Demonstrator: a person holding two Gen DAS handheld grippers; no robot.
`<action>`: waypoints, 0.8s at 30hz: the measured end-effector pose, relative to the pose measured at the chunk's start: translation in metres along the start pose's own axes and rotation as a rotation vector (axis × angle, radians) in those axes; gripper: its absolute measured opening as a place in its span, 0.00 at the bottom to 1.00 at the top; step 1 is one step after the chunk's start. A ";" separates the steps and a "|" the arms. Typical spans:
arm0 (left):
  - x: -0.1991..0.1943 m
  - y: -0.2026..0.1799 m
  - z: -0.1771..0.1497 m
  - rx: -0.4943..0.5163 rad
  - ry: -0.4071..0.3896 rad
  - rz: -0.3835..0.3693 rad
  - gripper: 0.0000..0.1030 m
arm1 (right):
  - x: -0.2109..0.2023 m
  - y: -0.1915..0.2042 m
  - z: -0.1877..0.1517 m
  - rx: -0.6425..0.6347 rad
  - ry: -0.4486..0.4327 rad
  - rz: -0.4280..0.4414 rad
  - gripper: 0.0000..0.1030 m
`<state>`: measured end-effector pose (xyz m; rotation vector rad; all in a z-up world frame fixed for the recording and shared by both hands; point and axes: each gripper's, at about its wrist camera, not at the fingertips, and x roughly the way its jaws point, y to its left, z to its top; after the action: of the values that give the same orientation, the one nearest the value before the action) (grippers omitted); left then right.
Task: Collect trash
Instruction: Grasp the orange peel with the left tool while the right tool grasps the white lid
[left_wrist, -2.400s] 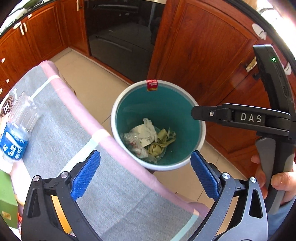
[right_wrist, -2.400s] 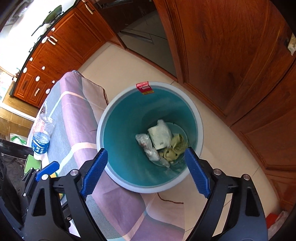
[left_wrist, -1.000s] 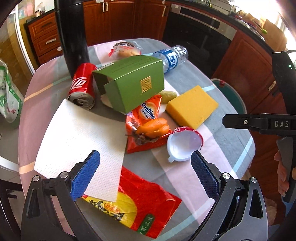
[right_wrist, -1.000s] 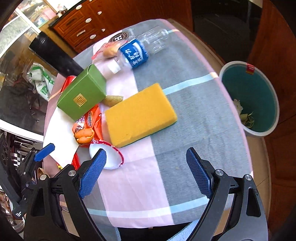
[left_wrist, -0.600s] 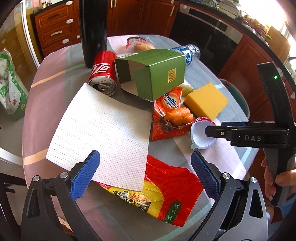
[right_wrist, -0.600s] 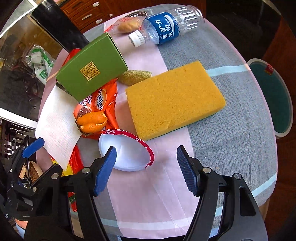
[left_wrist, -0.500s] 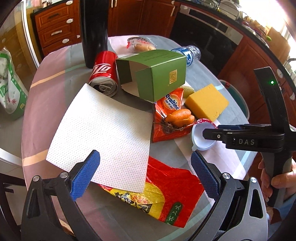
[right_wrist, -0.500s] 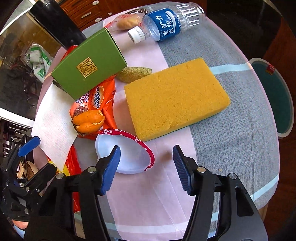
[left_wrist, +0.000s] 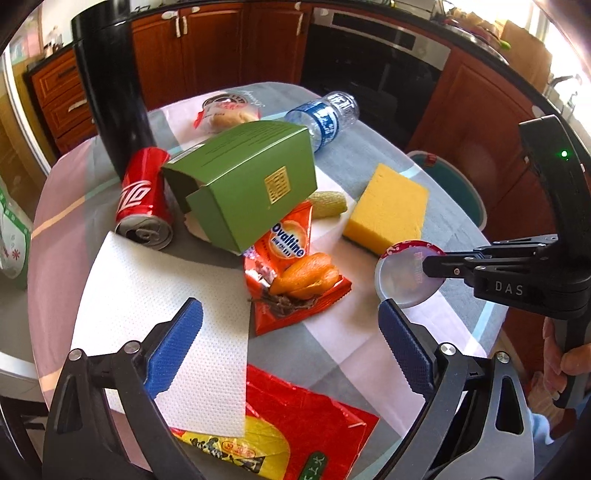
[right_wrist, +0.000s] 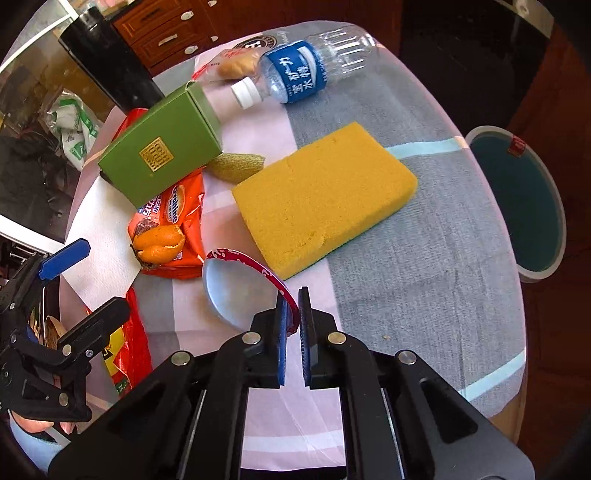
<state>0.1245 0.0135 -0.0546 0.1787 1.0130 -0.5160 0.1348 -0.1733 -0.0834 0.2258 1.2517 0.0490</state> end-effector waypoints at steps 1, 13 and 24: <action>0.003 -0.003 0.003 0.016 0.004 0.001 0.86 | -0.001 -0.003 -0.001 0.009 0.001 0.005 0.06; 0.037 -0.009 0.016 0.069 0.075 0.004 0.67 | 0.003 -0.020 -0.001 0.043 0.012 0.052 0.06; 0.041 -0.021 0.015 0.089 0.088 -0.009 0.36 | 0.009 -0.026 -0.005 0.061 0.032 0.073 0.07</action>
<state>0.1428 -0.0234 -0.0793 0.2781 1.0779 -0.5654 0.1306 -0.1970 -0.0986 0.3243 1.2775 0.0775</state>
